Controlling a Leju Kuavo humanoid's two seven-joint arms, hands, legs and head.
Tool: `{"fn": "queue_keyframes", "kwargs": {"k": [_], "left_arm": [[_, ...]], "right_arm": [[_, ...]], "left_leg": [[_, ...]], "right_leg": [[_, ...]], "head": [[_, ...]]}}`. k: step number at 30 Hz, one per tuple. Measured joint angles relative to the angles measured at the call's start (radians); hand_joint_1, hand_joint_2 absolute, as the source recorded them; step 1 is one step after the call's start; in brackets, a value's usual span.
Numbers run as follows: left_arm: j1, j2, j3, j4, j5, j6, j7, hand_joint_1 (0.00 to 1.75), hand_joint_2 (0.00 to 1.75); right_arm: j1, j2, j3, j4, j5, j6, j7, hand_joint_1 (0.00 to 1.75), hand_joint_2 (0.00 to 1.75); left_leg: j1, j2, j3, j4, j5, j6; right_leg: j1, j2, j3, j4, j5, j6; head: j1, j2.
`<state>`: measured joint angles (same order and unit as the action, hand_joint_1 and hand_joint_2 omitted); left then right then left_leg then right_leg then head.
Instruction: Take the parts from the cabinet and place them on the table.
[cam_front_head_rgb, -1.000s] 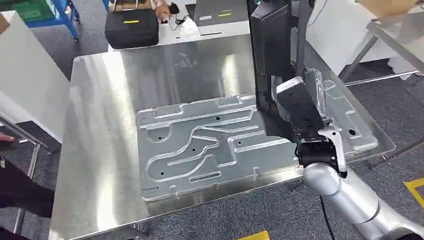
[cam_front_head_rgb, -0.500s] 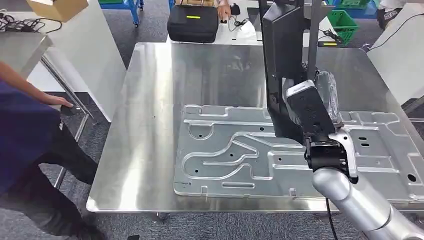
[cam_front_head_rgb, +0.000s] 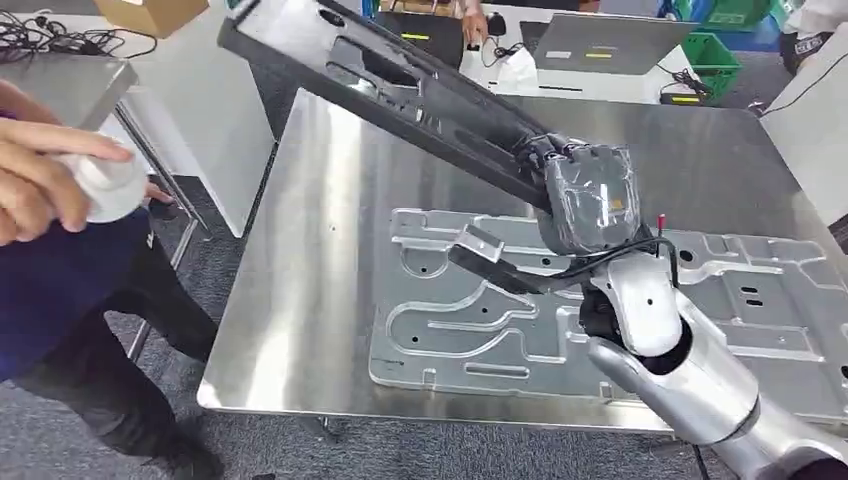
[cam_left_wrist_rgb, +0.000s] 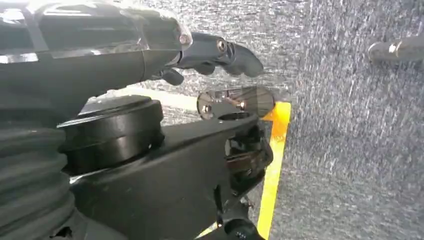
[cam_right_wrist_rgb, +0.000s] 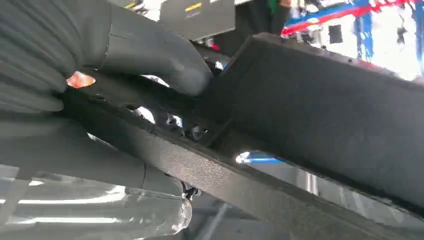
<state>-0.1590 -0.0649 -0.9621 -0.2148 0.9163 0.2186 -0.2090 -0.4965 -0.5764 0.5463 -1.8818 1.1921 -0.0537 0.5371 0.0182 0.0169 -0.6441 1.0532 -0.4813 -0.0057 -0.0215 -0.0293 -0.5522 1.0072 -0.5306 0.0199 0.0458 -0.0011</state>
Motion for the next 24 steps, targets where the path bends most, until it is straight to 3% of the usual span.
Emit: {"fn": "queue_keyframes", "kwargs": {"k": [1,2,4,8,10,13,14,24], "left_arm": [[0.0,-0.001,-0.004,0.0,0.0,0.0,0.001,0.0,1.75],[-0.001,-0.003,-0.006,0.0,-0.001,0.0,0.001,0.0,1.75],[-0.001,-0.004,-0.014,0.0,-0.002,0.0,0.004,0.0,1.75],[-0.002,-0.004,-0.018,0.0,-0.003,0.0,0.005,0.0,1.75],[-0.002,-0.004,-0.021,0.0,-0.003,0.0,0.005,0.0,1.75],[-0.003,-0.004,-0.021,0.0,-0.003,0.0,0.002,0.0,1.75],[-0.003,-0.004,-0.022,0.0,-0.003,0.0,0.0,0.0,1.75],[-0.004,-0.003,-0.032,0.0,-0.006,0.0,0.008,0.0,1.75]], "right_arm": [[-0.01,-0.009,0.008,0.012,0.001,0.022,0.005,1.75,1.75],[-0.023,-0.018,0.014,0.022,0.009,0.042,0.007,1.75,1.75],[-0.05,-0.036,0.029,0.048,0.055,0.092,-0.003,1.75,1.75],[-0.085,-0.067,0.072,0.092,0.213,0.177,-0.051,1.75,1.75],[-0.096,-0.077,0.095,0.112,0.247,0.191,-0.06,1.75,1.75],[-0.107,-0.086,0.119,0.135,0.273,0.218,-0.074,1.75,1.75],[-0.107,-0.089,0.129,0.143,0.276,0.232,-0.074,1.75,1.75],[-0.106,-0.133,0.168,0.214,0.218,0.345,-0.029,1.75,1.75]], "left_leg": [[0.0,0.0,0.0,-0.001,0.0,0.0],[-0.001,-0.002,0.0,-0.001,-0.001,0.001],[-0.002,-0.002,0.0,-0.001,-0.002,0.006],[-0.006,-0.003,0.0,0.0,-0.004,0.018],[-0.008,-0.004,0.0,0.0,-0.005,0.02],[-0.01,-0.005,0.0,0.001,-0.005,0.021],[-0.01,-0.005,0.0,0.001,-0.005,0.021],[-0.009,-0.012,0.004,-0.003,-0.005,0.021]], "right_leg": [[0.001,0.0,0.0,-0.001,0.005,-0.018],[0.002,0.0,0.002,-0.004,0.007,-0.026],[0.002,0.0,0.004,-0.009,0.01,-0.031],[0.001,0.0,0.009,-0.019,0.014,-0.026],[-0.001,0.0,0.011,-0.023,0.016,-0.008],[-0.005,-0.001,0.015,-0.03,0.016,0.033],[-0.006,-0.001,0.015,-0.03,0.016,0.038],[-0.005,-0.002,0.015,-0.028,0.014,0.042]], "head": [[0.007,0.0],[0.01,0.0],[0.019,0.0],[0.035,0.0],[0.039,0.0],[0.039,0.0],[0.037,0.0],[0.033,0.0]]}}
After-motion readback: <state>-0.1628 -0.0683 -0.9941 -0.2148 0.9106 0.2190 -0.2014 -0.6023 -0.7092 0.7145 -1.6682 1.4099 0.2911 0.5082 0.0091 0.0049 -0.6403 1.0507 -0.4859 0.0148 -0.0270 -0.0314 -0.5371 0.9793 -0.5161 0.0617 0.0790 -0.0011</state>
